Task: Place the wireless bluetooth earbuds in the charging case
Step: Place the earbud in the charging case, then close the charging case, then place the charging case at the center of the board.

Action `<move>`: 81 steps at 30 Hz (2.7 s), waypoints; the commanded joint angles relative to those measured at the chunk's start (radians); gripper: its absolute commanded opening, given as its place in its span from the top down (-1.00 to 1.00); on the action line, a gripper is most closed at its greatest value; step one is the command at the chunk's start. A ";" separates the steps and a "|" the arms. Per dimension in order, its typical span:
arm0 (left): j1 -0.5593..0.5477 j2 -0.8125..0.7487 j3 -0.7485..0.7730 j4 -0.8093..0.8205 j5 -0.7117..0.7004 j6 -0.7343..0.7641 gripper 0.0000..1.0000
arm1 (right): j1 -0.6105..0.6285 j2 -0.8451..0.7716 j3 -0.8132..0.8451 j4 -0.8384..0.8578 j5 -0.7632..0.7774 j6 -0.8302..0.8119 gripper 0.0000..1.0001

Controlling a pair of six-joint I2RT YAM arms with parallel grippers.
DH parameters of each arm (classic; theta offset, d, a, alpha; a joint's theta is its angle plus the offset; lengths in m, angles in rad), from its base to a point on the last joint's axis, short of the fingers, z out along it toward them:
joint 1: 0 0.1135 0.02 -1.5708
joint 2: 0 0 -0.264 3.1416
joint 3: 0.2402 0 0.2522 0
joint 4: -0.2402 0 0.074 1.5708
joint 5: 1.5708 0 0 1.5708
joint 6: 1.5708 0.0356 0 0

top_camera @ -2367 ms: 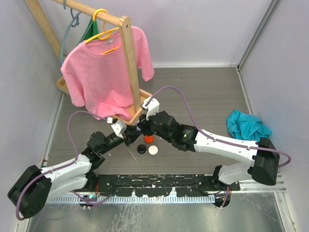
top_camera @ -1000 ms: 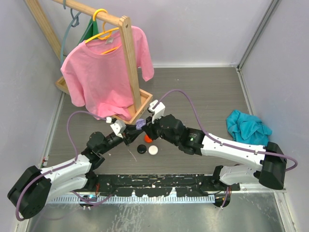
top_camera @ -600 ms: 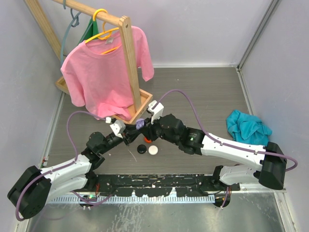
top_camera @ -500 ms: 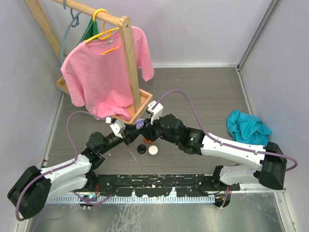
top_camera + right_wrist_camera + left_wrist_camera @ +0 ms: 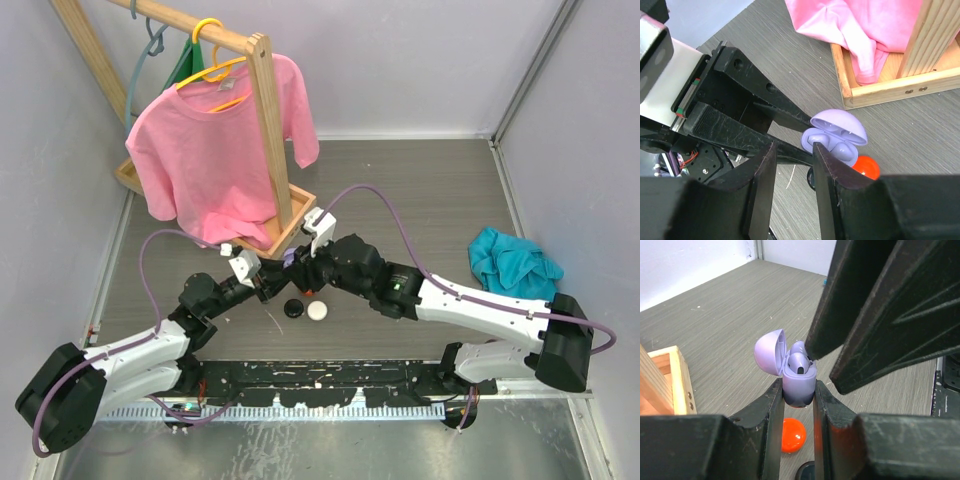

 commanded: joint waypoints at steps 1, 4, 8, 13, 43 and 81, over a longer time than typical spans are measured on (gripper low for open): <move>0.002 0.005 0.025 0.088 0.056 0.010 0.99 | -0.004 -0.042 0.076 -0.014 0.008 -0.063 0.14; 0.001 0.018 0.034 0.089 0.092 0.006 0.99 | -0.033 -0.065 0.109 -0.094 -0.043 -0.100 0.02; 0.002 0.033 0.042 0.096 0.138 0.003 1.00 | -0.091 -0.060 0.150 -0.169 -0.178 -0.133 -0.12; 0.000 0.052 0.046 0.118 0.197 -0.005 0.99 | -0.185 -0.065 0.144 -0.182 -0.344 -0.156 -0.28; 0.001 0.068 0.072 0.060 0.162 -0.015 1.00 | -0.273 -0.015 0.133 -0.273 -0.741 -0.265 -0.25; -0.121 0.570 0.603 -0.745 -0.080 -0.616 0.80 | -0.274 -0.709 -0.590 0.049 0.419 0.016 -0.60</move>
